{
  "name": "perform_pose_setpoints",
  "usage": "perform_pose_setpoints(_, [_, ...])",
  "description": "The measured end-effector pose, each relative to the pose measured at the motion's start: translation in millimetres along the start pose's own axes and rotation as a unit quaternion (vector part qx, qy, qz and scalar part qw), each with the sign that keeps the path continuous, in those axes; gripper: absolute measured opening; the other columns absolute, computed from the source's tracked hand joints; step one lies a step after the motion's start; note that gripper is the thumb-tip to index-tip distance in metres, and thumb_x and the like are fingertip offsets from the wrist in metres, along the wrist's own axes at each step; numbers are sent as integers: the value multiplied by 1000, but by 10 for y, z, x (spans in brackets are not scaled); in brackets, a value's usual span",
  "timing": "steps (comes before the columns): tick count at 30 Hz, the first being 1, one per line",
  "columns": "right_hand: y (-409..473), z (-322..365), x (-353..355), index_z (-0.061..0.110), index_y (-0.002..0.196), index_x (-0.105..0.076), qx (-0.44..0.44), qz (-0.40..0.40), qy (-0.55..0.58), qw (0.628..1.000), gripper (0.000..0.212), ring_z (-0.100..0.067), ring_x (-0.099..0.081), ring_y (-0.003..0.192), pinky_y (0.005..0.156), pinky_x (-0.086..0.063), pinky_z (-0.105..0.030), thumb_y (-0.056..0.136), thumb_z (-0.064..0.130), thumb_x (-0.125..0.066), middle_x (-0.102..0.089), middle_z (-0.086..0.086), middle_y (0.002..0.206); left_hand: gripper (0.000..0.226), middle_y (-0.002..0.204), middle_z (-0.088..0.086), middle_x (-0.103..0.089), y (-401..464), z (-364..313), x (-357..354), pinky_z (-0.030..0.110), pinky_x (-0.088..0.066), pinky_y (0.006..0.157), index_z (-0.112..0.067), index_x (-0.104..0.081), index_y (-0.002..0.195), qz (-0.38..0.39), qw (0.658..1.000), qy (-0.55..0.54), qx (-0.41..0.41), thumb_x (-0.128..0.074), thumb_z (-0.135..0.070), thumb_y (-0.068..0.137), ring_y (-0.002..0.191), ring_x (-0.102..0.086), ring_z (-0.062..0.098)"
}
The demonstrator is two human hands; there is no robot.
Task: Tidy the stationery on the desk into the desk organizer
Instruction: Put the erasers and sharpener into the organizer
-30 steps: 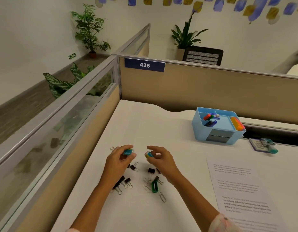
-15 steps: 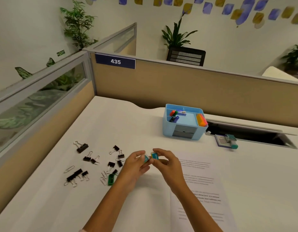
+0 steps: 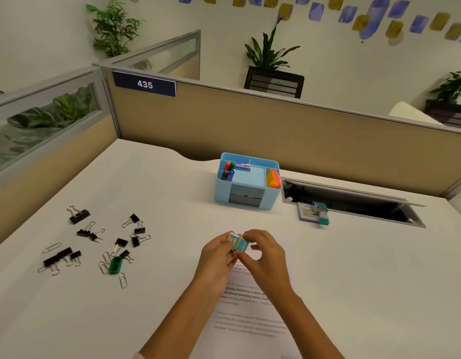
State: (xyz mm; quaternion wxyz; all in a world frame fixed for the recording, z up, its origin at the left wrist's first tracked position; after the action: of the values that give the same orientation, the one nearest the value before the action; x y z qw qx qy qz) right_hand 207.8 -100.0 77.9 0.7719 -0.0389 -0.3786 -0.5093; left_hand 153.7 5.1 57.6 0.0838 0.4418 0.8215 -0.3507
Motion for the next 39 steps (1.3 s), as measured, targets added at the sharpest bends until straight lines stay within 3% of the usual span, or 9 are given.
perform_pose_setpoints(7, [11, -210, 226, 19, 118, -63, 47, 8, -11, 999, 43, -3, -57, 99, 84, -47, -13, 77, 22, -76, -68, 7, 110, 26, 115, 9, -64, -12, 118, -230, 33, -47, 98, -15, -56, 120, 13, 999, 42, -26, -50, -13, 95, 108, -61, 21])
perform_pose_setpoints(12, [109, -286, 255, 22, 116, -64, 77, 1, -22, 997, 40, 1, -56, 98, 84, -51, -20, 78, 25, -75, -69, 10, 108, 15, 108, 4, -68, 77, 134, -310, 30, -46, 95, -23, -61, 103, 37, 998, 50, -26, -51, -16, 95, 106, -62, 17])
perform_pose_setpoints(16, [263, -330, 265, 21, 113, -66, 82, 4, -39, 996, 37, -4, -59, 97, 82, -54, -26, 77, 26, -75, -70, 6, 107, 33, 119, 3, -64, 233, 106, -315, 32, -45, 100, -19, -54, 126, 51, 994, 89, -35, -53, -25, 93, 113, -58, 17])
perform_pose_setpoints(18, [430, -353, 307, 20, 113, -66, 77, 13, -51, 996, 38, -10, -61, 97, 81, -52, -26, 77, 27, -75, -70, 4, 107, 43, 131, -3, -54, 371, 38, -258, 35, -41, 103, -26, -46, 133, 28, 982, 179, -61, -52, -39, 92, 120, -51, 16])
perform_pose_setpoints(22, [947, -423, 453, 21, 116, -64, 45, 20, -86, 995, 42, -15, -55, 103, 83, -40, -24, 77, 28, -75, -68, 0, 111, 48, 146, -1, -40, 699, -175, 29, 31, -34, 102, -25, -35, 141, -50, 894, 403, -188, -43, -39, 96, 133, -38, 20])
perform_pose_setpoints(26, [1568, -539, 572, 20, 112, -66, 23, 12, -123, 992, 38, -21, -56, 99, 83, -45, -33, 77, 28, -75, -69, -3, 108, 50, 155, 3, -22, 1076, -261, 368, 36, -16, 116, -15, -26, 146, -102, 740, 612, -258, -38, -30, 99, 145, -12, 19])
perform_pose_setpoints(29, [1945, -665, 537, 19, 110, -67, 18, 22, -143, 989, 34, -22, -54, 95, 78, -43, -32, 78, 27, -74, -69, -3, 105, 51, 158, 2, -12, 1274, -248, 499, 38, -8, 117, -16, -22, 147, -108, 661, 697, -258, -31, -33, 99, 146, -5, 21])
perform_pose_setpoints(33, [2271, -836, 391, 20, 110, -67, 5, 58, -152, 987, 32, -17, -52, 94, 76, -43, -30, 79, 26, -73, -68, -2, 108, 52, 158, 0, -10, 1374, -198, 544, 39, -6, 117, -19, -21, 147, -117, 609, 737, -270, -22, -38, 99, 146, -5, 19])
perform_pose_setpoints(39, [2487, -976, 213, 17, 112, -66, -9, 100, -164, 981, 36, -8, -51, 86, 74, -41, -22, 79, 29, -74, -69, -3, 108, 61, 158, -2, -8, 1400, -181, 563, 38, -5, 117, -21, -19, 147, -125, 595, 748, -267, -4, -44, 93, 145, -4, 18])
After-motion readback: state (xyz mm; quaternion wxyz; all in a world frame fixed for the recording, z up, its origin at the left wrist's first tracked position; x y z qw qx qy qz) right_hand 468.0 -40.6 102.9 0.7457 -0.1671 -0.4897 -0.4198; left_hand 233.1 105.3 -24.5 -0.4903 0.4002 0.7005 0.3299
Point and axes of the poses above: each hand's wrist, its own y-axis towards the middle knuckle, its own x-axis out of the back of the hand, z = x × y, the point moved 4 cm from there along y, towards the middle knuckle
